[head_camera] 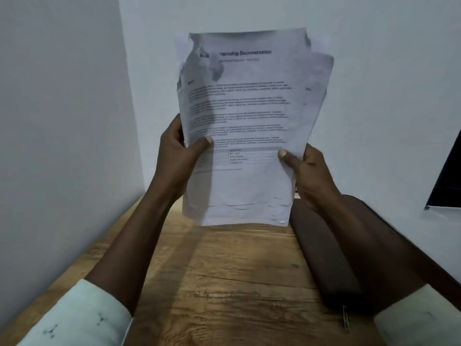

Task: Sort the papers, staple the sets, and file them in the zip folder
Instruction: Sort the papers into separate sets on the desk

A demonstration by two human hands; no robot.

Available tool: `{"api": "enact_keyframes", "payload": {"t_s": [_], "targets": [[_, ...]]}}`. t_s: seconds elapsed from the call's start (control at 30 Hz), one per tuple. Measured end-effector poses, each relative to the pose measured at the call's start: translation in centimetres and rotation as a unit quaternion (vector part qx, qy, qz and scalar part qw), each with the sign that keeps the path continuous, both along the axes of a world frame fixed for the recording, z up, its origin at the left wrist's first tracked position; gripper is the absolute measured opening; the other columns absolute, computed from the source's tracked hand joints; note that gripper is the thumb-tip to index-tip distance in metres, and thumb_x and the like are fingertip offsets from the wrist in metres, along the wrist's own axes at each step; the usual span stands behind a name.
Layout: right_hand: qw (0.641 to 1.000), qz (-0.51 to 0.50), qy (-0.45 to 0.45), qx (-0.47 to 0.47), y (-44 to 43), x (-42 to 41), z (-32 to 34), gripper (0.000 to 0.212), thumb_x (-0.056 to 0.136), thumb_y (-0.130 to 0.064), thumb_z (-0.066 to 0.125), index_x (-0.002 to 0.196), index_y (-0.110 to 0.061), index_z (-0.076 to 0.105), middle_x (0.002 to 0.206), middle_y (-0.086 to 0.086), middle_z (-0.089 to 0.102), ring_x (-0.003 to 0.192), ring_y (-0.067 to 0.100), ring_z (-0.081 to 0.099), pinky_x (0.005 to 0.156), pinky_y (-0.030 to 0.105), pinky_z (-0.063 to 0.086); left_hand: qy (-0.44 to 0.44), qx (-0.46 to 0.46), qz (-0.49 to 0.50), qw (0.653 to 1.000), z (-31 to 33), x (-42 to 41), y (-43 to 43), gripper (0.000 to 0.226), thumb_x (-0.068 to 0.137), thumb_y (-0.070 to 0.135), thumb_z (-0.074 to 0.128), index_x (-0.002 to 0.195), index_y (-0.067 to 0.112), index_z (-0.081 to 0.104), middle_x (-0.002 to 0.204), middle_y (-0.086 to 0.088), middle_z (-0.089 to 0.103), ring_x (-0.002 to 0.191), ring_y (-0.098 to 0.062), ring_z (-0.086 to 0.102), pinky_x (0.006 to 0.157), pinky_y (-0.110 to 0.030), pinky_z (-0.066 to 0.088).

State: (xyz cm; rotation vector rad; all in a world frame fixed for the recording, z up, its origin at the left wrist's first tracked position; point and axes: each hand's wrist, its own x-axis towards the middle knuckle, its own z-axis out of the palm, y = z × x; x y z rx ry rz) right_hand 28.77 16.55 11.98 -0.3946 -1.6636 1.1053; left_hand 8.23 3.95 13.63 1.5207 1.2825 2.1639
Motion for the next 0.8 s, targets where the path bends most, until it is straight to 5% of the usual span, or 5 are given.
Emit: {"api": "enact_keyframes", "payload": {"t_s": [0.23,0.5,0.6,0.73,0.8], "targets": [[0.994,0.024,-0.018,-0.106,0.7,-0.3,-4.0,0.033,0.083,-0.006,0.074,0.115,-0.010,0.067,0.112,0.008,0.073,0.105,0.027,0.069,0.099,0.051,0.051,-0.052,-0.069,-0.006,0.996,-5.1,-0.5,0.6,0.050,0.080,0.007,0.078,0.126,0.016,0.061,0.118,0.000,0.071,0.108,-0.019,0.069,0.088,-0.039,0.057],[0.994,0.003,-0.053,-0.095,1.0,-1.2,-4.6,0.027,0.090,-0.027,0.070,0.115,-0.018,0.070,0.112,0.001,0.074,0.106,0.021,0.069,0.100,0.049,0.050,-0.072,-0.150,-0.029,0.986,-6.6,-0.7,1.3,0.037,0.080,0.002,0.076,0.114,0.012,0.067,0.106,0.001,0.076,0.099,-0.020,0.073,0.086,-0.036,0.059],[0.991,0.054,-0.061,-0.105,1.2,0.1,-2.4,0.030,0.094,-0.015,0.063,0.123,-0.012,0.064,0.119,0.005,0.071,0.110,0.021,0.067,0.099,0.042,0.051,-0.086,-0.191,-0.120,0.970,-5.0,-1.2,0.5,0.039,0.085,-0.001,0.069,0.123,0.008,0.064,0.114,-0.005,0.074,0.106,-0.025,0.070,0.086,-0.031,0.059],[0.953,0.174,-0.149,-0.197,0.5,1.9,-3.8,0.034,0.093,-0.010,0.060,0.127,-0.012,0.060,0.121,0.006,0.070,0.110,0.024,0.068,0.089,0.039,0.057,-0.126,-0.288,-0.234,0.920,-5.7,-2.5,-0.5,0.039,0.095,0.010,0.060,0.134,0.006,0.058,0.129,-0.013,0.066,0.118,-0.031,0.064,0.099,-0.044,0.052],[0.948,0.177,-0.152,-0.215,0.1,1.9,-6.5,0.043,0.088,-0.012,0.064,0.131,-0.011,0.058,0.123,0.006,0.069,0.113,0.026,0.066,0.095,0.044,0.054,-0.188,-0.278,-0.248,0.909,-7.4,-2.4,-0.2,0.038,0.096,0.008,0.056,0.134,0.003,0.056,0.132,-0.019,0.063,0.119,-0.036,0.063,0.099,-0.049,0.051]]}}
